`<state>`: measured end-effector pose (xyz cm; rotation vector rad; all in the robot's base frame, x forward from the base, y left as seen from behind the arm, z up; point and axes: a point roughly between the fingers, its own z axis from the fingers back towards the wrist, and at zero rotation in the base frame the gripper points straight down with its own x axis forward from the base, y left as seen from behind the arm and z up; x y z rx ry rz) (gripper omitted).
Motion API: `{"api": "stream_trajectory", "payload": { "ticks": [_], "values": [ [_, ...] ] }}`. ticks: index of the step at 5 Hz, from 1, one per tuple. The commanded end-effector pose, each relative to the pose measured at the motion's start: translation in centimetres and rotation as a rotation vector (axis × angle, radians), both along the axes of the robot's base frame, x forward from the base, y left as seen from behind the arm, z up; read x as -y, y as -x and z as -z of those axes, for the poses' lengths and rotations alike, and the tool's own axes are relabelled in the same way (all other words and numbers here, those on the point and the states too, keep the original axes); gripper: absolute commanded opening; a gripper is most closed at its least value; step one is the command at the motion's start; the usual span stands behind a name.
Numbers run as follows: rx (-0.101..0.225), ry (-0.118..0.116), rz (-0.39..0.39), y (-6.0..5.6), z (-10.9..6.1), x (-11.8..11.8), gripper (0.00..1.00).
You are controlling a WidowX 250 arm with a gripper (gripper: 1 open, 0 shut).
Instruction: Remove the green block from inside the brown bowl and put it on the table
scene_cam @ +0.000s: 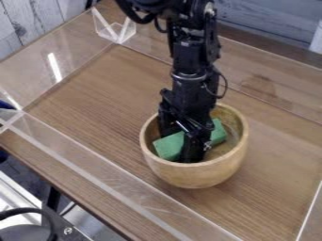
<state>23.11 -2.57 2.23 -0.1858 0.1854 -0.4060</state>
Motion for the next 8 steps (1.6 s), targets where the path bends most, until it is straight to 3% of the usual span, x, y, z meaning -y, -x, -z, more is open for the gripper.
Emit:
{"api": "stream_trajectory", "payload": {
  "ticks": [1, 3, 5, 6, 7, 8],
  "values": [
    [-0.079, 0.013, -0.028, 0.6, 1.5, 0.6, 1.00],
    [-0.089, 0.023, 0.001, 2.2, 1.9, 0.8, 1.00],
    [-0.106, -0.003, 0.067, 1.6, 1.8, 0.7, 1.00],
    [-0.104, -0.004, 0.060, 1.6, 1.9, 1.1, 1.00],
    [-0.089, -0.017, 0.046, 1.5, 2.0, 0.7, 0.00],
    [-0.071, -0.031, 0.032, 1.4, 1.9, 0.3, 0.00]
  ]
}}
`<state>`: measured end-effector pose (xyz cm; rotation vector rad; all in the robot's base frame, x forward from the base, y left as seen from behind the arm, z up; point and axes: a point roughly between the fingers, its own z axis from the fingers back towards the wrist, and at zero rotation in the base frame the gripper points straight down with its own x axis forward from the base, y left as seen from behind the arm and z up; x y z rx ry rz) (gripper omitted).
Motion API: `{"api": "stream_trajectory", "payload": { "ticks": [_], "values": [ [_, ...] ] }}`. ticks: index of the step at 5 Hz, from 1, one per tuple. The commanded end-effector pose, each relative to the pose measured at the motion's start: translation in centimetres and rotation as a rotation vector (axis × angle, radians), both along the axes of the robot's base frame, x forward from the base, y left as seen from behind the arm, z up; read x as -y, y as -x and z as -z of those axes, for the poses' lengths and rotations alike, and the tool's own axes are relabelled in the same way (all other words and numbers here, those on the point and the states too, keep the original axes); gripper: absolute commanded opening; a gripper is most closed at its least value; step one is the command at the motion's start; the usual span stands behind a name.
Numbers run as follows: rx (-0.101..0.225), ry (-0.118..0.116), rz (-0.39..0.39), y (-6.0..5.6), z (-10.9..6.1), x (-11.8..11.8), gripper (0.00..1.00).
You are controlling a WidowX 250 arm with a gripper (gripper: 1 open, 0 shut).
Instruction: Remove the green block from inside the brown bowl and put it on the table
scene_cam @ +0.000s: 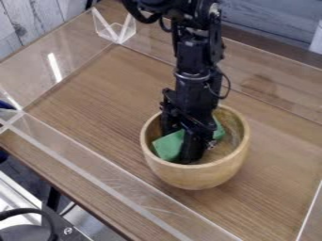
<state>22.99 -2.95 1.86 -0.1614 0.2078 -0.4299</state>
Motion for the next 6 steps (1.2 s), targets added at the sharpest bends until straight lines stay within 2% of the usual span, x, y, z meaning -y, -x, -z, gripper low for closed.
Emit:
{"api": "stream_trajectory", "payload": {
  "ticks": [1, 3, 5, 6],
  "values": [
    [-0.033, -0.022, -0.013, 1.2, 1.3, -0.6, 0.00],
    [-0.052, -0.030, -0.017, 1.6, 1.1, -1.3, 0.00],
    [-0.038, 0.014, 0.019, 1.0, 0.4, -1.7, 0.00],
    [-0.037, -0.009, 0.023, 1.2, 0.5, -1.7, 0.00]
  ]
}}
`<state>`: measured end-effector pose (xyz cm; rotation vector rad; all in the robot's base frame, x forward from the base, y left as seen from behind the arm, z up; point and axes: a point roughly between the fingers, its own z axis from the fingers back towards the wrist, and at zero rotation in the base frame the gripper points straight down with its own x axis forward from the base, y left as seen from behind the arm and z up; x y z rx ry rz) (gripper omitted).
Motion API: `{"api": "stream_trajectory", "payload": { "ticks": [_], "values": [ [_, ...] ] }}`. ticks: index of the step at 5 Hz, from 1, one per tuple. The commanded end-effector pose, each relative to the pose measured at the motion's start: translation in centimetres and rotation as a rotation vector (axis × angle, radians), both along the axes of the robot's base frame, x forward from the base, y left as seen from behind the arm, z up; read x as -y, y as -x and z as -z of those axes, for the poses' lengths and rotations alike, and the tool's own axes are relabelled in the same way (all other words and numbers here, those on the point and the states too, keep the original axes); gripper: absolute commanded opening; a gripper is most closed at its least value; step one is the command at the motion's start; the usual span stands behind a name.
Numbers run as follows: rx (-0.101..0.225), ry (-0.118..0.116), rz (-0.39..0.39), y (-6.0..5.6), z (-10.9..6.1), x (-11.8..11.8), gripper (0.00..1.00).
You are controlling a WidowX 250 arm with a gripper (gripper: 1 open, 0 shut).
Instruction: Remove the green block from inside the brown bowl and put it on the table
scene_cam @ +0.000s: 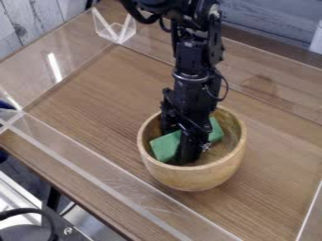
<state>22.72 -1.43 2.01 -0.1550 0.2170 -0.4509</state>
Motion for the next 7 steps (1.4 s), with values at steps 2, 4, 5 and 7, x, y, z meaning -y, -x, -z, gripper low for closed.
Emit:
{"api": "stream_trajectory", "payload": {
  "ticks": [2, 4, 5, 7],
  "values": [
    [-0.026, -0.039, -0.008, 0.9, 0.8, -0.1, 0.00],
    [-0.015, -0.059, -0.016, 0.8, 0.5, -0.3, 0.00],
    [-0.007, -0.068, -0.009, 0.8, 0.1, -0.4, 0.00],
    [0.026, -0.093, -0.020, 0.6, -0.2, -1.5, 0.00]
  ]
}}
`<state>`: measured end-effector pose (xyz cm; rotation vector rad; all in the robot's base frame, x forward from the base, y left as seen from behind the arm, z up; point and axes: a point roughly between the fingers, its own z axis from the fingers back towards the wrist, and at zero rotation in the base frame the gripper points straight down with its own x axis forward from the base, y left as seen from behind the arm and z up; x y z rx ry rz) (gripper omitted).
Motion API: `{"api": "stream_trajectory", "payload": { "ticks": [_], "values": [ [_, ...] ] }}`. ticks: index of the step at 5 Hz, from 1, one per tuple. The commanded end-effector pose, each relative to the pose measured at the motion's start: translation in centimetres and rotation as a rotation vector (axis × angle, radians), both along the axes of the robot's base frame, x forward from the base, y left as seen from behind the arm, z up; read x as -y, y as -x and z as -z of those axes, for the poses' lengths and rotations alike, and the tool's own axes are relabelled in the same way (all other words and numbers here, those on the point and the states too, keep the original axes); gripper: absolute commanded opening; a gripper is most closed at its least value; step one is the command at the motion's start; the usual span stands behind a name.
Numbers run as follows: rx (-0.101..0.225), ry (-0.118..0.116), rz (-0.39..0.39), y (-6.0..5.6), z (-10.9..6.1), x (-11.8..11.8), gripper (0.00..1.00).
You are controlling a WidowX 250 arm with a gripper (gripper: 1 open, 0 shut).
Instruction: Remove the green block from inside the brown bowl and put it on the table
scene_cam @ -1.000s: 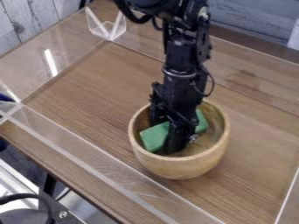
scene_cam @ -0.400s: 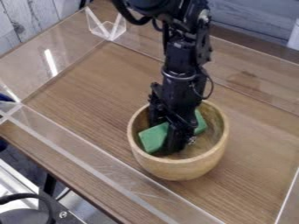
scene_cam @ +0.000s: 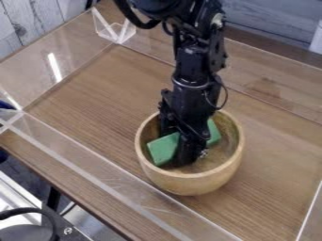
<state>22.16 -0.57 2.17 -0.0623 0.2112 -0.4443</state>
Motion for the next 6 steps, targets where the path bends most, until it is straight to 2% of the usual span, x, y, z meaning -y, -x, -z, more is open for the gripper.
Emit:
{"api": "stream_trajectory", "payload": {
  "ticks": [1, 3, 4, 5, 6],
  "values": [
    [0.018, -0.016, -0.027, -0.1, -0.2, -1.2, 0.00],
    [0.035, -0.018, -0.074, -0.5, -3.4, -1.4, 0.00],
    [0.056, 0.006, -0.081, -0.9, -5.4, -1.4, 0.00],
    [0.101, 0.039, -0.141, -2.6, -8.6, -2.5, 0.00],
    [0.109, 0.043, -0.130, -2.6, -9.2, -1.2, 0.00]
  ]
}}
